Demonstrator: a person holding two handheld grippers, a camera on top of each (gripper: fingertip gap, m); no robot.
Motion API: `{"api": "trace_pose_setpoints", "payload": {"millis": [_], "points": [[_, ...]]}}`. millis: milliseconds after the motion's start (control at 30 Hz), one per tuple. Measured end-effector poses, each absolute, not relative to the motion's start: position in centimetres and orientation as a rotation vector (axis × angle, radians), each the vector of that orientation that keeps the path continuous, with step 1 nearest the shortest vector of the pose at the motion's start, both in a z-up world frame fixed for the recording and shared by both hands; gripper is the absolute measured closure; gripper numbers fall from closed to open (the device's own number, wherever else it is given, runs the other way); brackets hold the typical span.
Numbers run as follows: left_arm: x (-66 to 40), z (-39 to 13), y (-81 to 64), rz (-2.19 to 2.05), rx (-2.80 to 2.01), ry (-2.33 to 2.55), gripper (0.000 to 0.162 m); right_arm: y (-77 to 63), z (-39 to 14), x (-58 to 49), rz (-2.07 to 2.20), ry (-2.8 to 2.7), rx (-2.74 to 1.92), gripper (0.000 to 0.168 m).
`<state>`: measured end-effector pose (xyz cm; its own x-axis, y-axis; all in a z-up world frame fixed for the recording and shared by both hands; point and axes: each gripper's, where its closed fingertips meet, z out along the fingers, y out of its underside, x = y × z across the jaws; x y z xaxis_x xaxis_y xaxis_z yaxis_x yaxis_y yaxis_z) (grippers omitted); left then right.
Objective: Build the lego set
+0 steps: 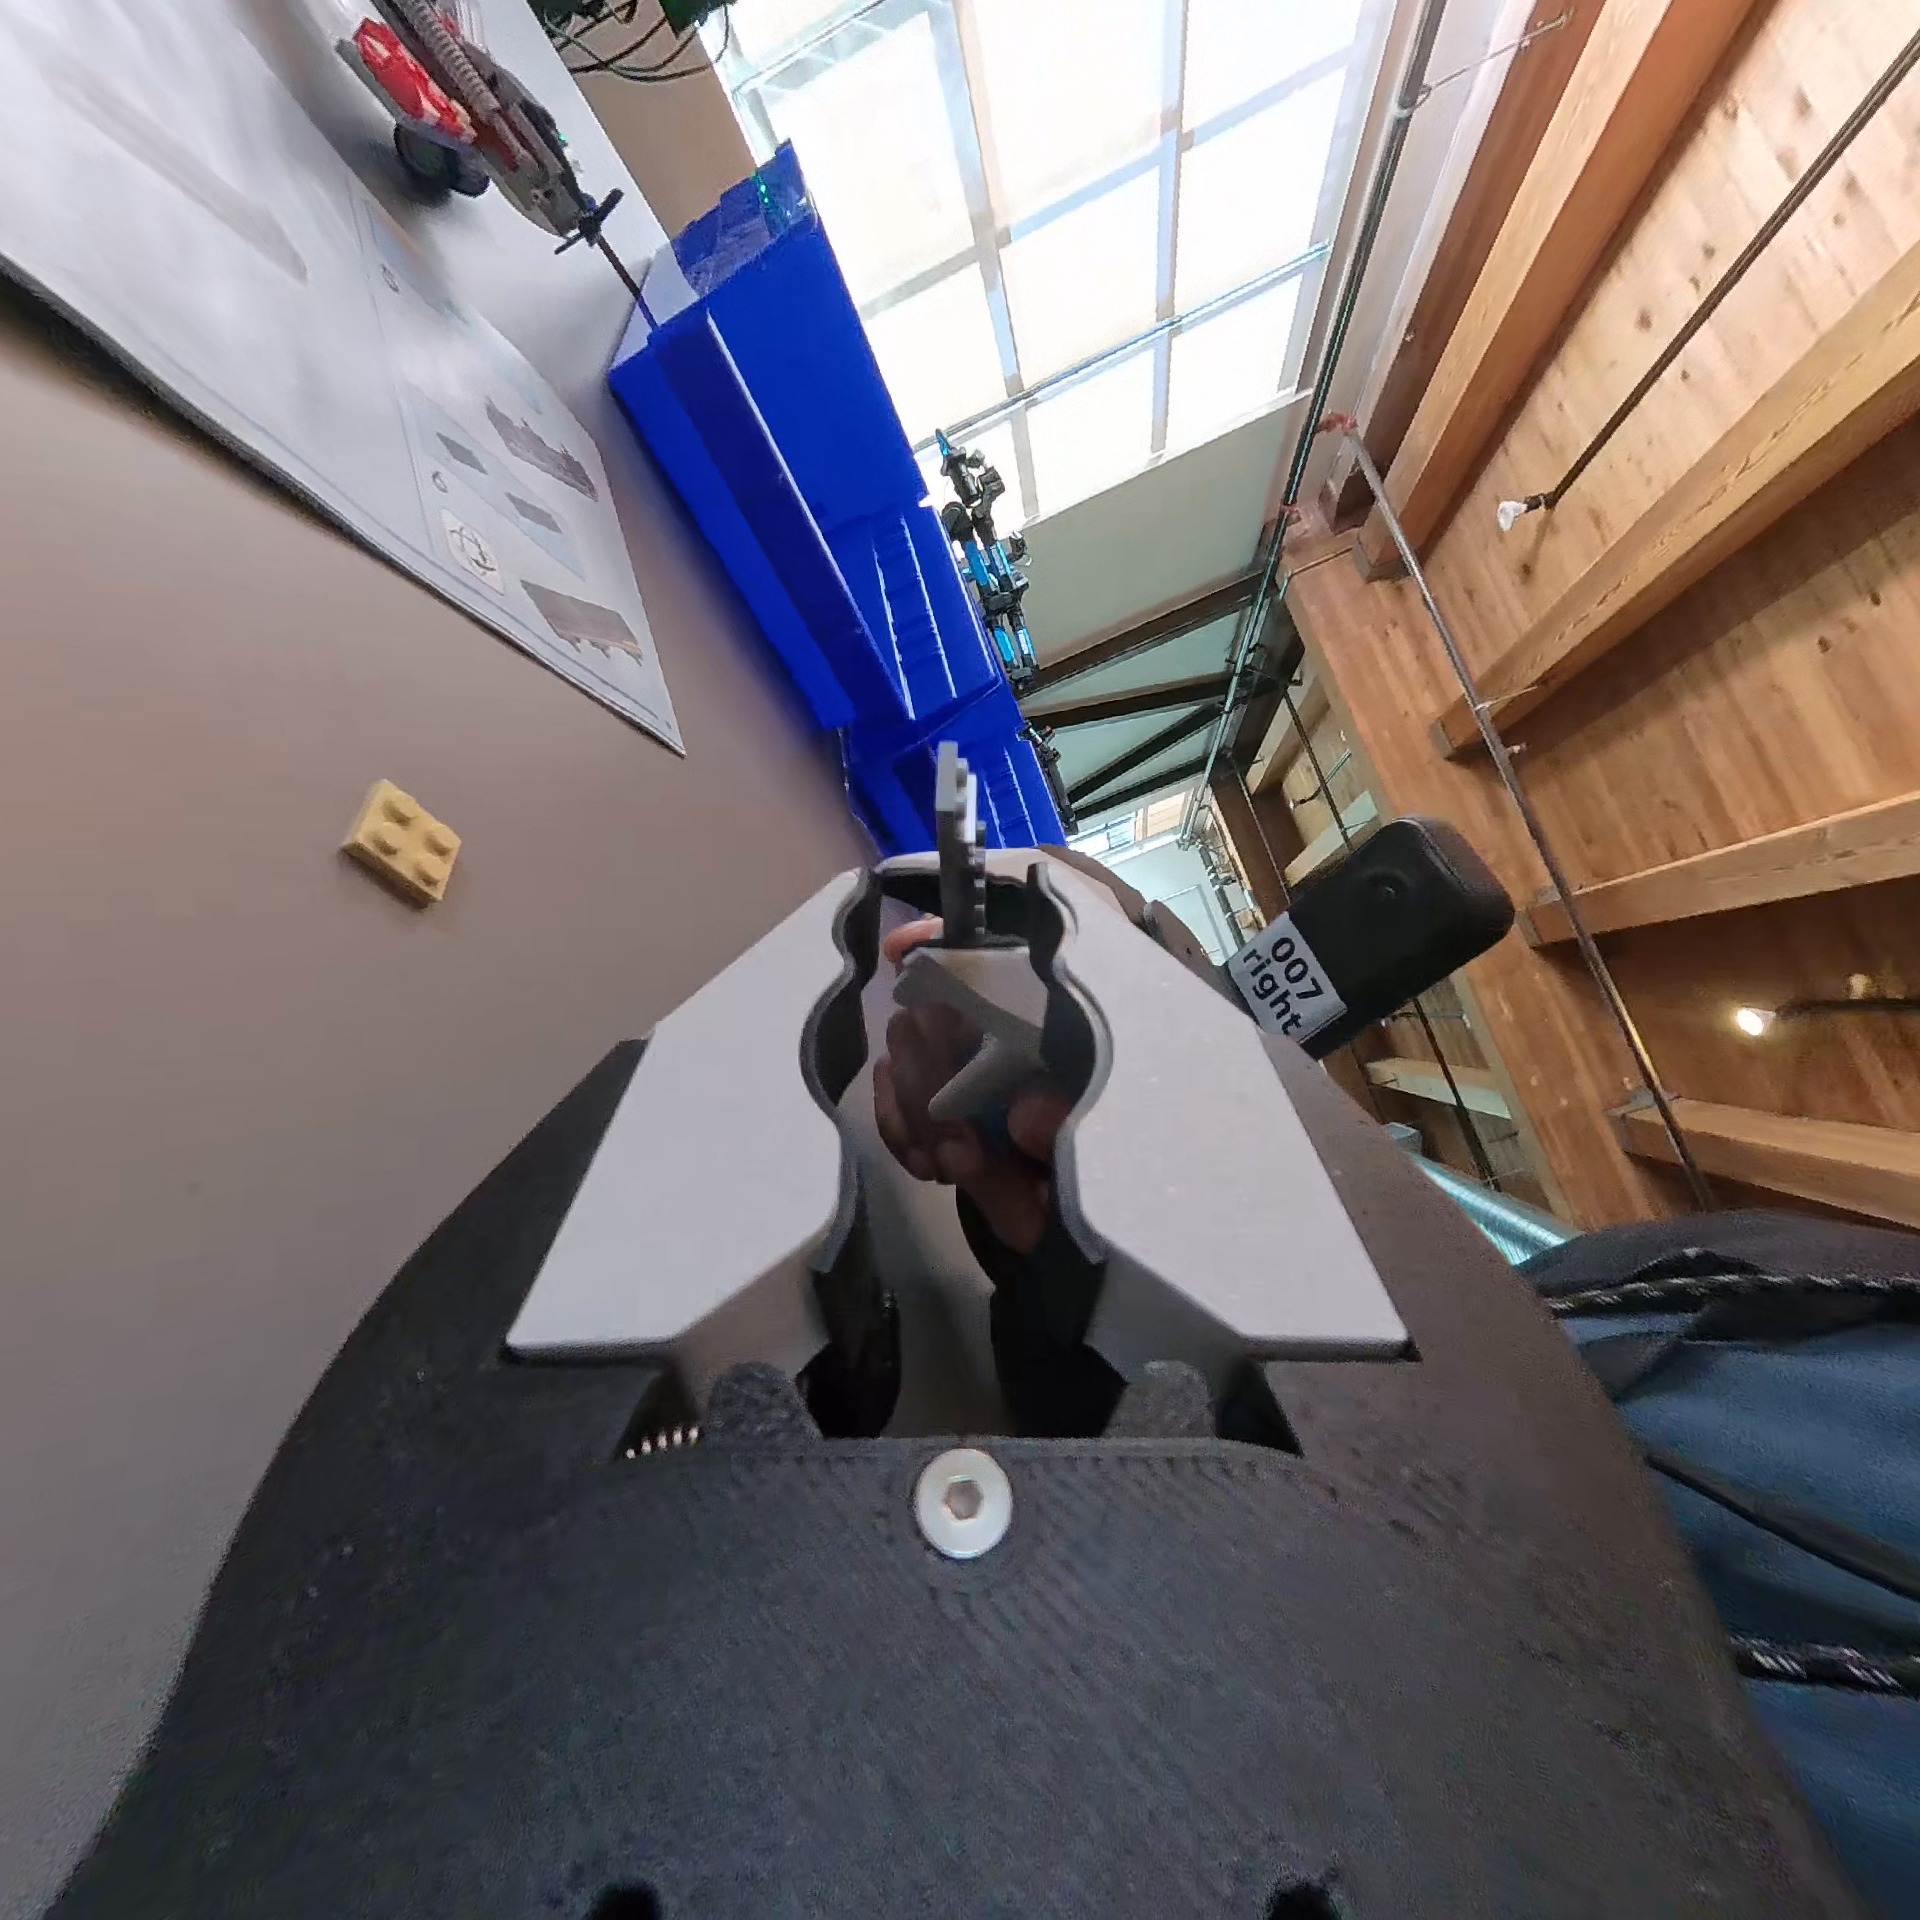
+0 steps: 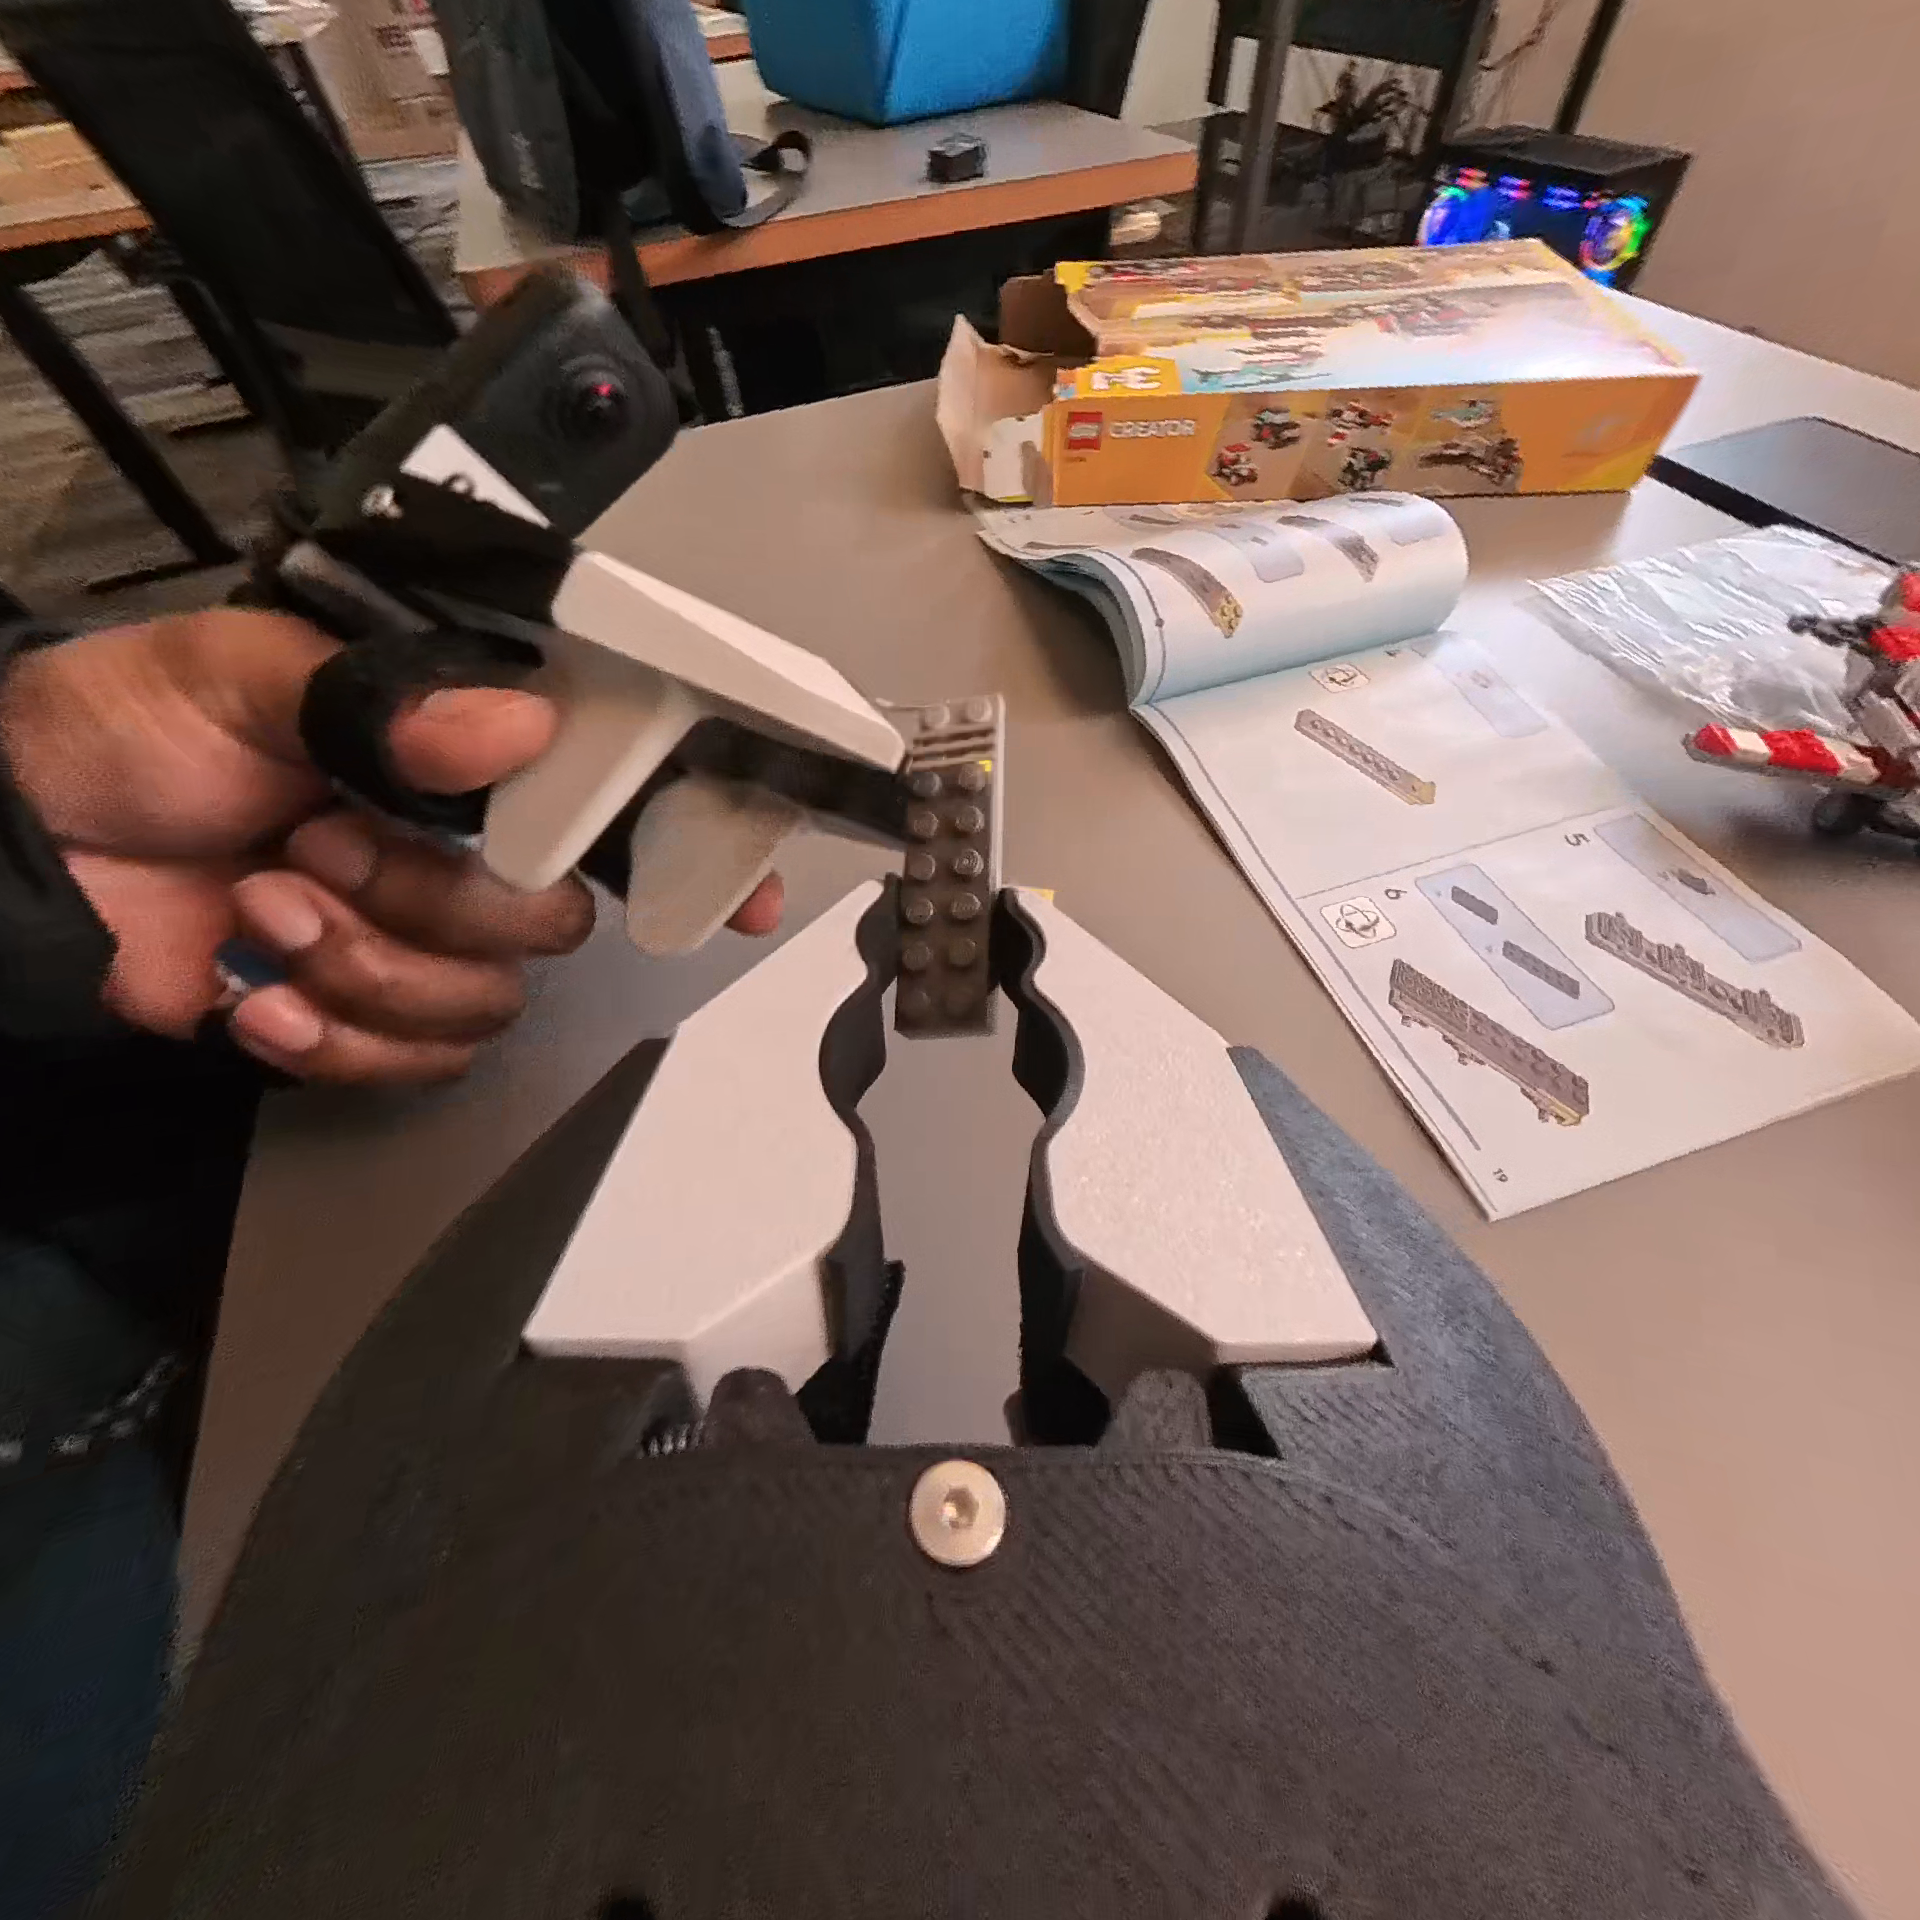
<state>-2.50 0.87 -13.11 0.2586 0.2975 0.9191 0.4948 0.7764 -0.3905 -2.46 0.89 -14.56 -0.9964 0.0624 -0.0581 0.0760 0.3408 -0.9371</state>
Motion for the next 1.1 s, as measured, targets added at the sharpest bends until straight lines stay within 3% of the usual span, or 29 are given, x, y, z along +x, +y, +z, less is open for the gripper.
{"api": "trace_pose_setpoints", "payload": {"millis": [67,200,300,467,600,933,1100], "points": [[-2.4,-13.2,0.9,-0.15,-0.71,-1.332,0.135,0.3,-14.7,-2.2,-1.794,2.57,0.18,0.151],[-2.2,-13.0,0.1,-0.124,-0.639,-1.315,0.154,-0.9,-14.9,-1.0,-1.812,2.65,0.145,0.15],[-1.6,-12.9,-0.7,-0.123,-0.614,-1.297,0.155,-1.4,-14.8,-0.3,-1.836,2.674,0.114,0.149],[-0.8,-12.6,-3.2,-0.06,-0.594,-1.289,0.155,-1.9,-14.9,0.9,-1.807,2.61,-0.009,0.127],[-0.3,-12.7,-5.9,0.006,-0.608,-1.313,0.155,-1.6,-16.6,-1.7,-1.697,2.722,0.03,0.124],[1.4,-12.1,-4.3,-0.009,-0.719,-1.293,0.156,-3.1,-21.7,-3.9,-1.23,2.928,-0.052,0.128],[2.2,-11.4,-3.5,-0.086,-0.705,-1.25,0.155,-4.4,-21.6,-4.2,-1.223,2.941,-0.054,0.151]]}}
